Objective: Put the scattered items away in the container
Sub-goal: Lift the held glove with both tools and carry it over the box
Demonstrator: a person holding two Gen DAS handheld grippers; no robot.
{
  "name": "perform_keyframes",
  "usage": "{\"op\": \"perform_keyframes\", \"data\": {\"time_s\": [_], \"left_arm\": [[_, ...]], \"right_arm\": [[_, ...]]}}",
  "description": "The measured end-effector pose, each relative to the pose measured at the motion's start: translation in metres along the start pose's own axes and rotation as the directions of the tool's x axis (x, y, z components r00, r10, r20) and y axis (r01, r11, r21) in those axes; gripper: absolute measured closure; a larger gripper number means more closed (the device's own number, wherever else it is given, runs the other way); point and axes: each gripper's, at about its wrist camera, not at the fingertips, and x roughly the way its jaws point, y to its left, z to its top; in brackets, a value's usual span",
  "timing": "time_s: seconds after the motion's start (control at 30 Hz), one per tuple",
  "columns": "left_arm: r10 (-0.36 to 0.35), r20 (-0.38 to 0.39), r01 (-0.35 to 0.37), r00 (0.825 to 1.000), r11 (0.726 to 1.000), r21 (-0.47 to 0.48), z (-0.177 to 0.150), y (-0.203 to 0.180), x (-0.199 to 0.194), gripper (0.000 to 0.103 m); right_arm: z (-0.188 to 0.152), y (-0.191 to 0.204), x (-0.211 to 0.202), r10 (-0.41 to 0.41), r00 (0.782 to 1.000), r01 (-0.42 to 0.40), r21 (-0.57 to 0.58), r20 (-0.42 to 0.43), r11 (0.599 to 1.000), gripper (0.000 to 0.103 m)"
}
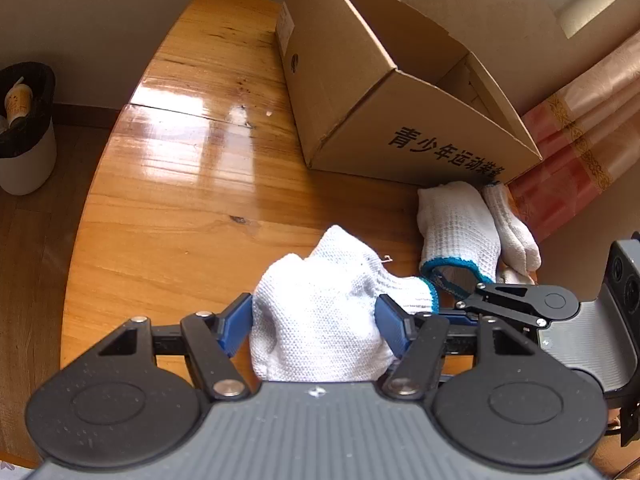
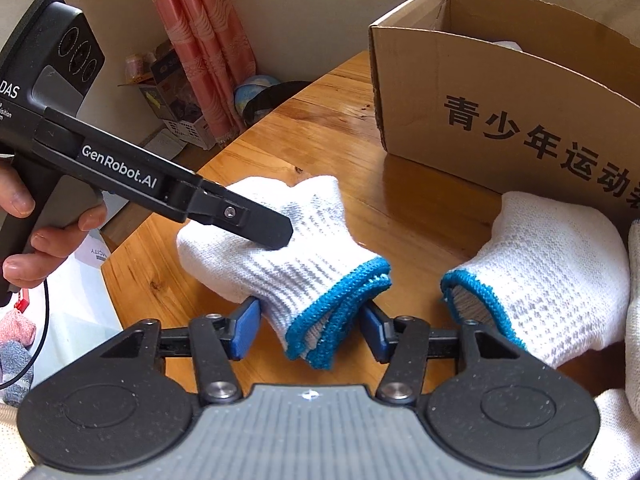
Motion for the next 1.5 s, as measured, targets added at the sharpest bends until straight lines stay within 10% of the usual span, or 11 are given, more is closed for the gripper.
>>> {"op": "perform_keyframes", "data": {"time_s": [1.5], "left_arm": [[-0.058,0.168,0.028,0.984,0.983,0.179,0.087,-0.138,-0.047,0.038]], "right_arm": [[0.058,-0.049,-0.145,-0.116,0.968,0.149,-0.136,0.224,0.979,0.054]]}}
